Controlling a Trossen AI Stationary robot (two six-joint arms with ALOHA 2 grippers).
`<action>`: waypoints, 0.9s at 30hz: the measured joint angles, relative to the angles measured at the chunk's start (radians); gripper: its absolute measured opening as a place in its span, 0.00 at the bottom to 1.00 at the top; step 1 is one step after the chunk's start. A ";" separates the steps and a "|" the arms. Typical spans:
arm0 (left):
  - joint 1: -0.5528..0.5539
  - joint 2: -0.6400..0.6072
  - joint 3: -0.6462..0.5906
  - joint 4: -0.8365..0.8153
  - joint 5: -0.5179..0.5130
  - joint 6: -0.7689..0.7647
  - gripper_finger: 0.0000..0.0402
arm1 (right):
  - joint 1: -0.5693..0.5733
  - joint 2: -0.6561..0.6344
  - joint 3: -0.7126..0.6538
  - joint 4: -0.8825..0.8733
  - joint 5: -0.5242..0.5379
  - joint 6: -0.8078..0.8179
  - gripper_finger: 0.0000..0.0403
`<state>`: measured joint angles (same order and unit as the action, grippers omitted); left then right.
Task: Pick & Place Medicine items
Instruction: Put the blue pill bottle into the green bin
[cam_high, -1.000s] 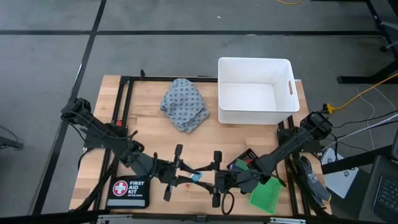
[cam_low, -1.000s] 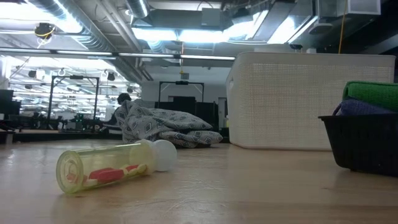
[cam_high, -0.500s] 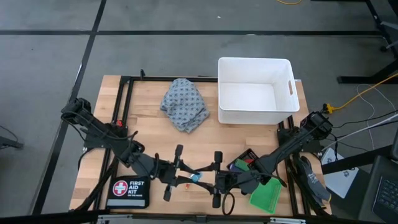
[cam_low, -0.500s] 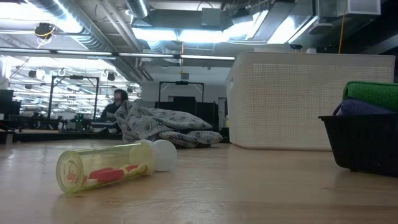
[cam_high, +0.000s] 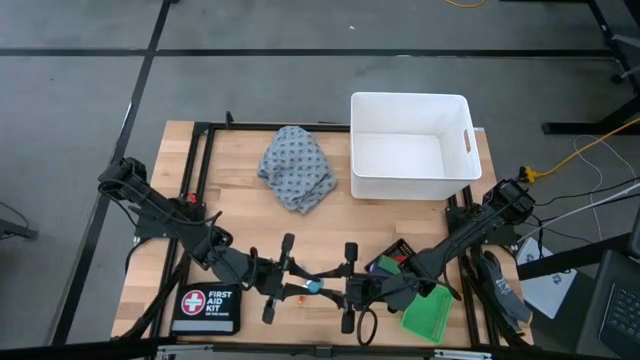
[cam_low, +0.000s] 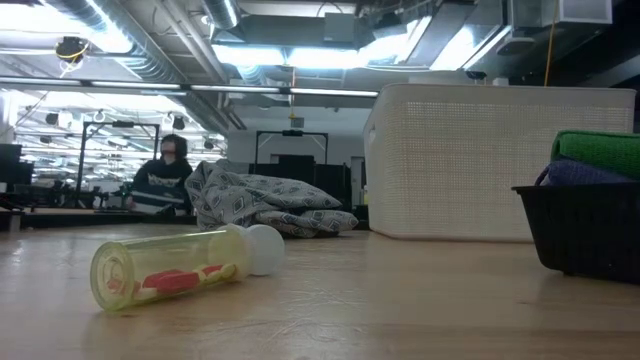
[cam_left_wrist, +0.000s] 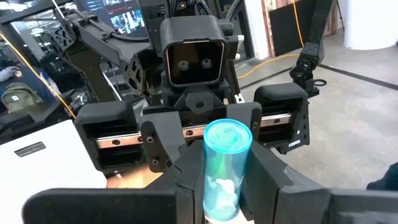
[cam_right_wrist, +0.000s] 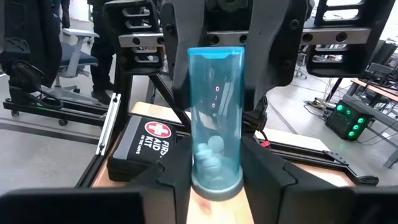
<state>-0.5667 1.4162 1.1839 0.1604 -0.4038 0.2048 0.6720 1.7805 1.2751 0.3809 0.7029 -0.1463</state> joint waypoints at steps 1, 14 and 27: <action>0.000 0.000 0.000 0.004 0.000 0.004 0.18 | 0.000 0.000 0.000 0.000 0.000 0.000 0.30; -0.037 -0.004 0.021 0.031 -0.049 0.044 0.38 | 0.000 0.002 0.000 -0.052 0.048 0.011 0.26; -0.118 -0.114 0.019 -0.093 -0.208 0.042 0.49 | 0.031 -0.085 0.000 -0.440 0.155 0.279 0.27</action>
<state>-0.6850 1.3023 1.2034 0.0672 -0.6116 0.2468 0.7032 1.6951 1.2747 -0.0587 0.8579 0.1326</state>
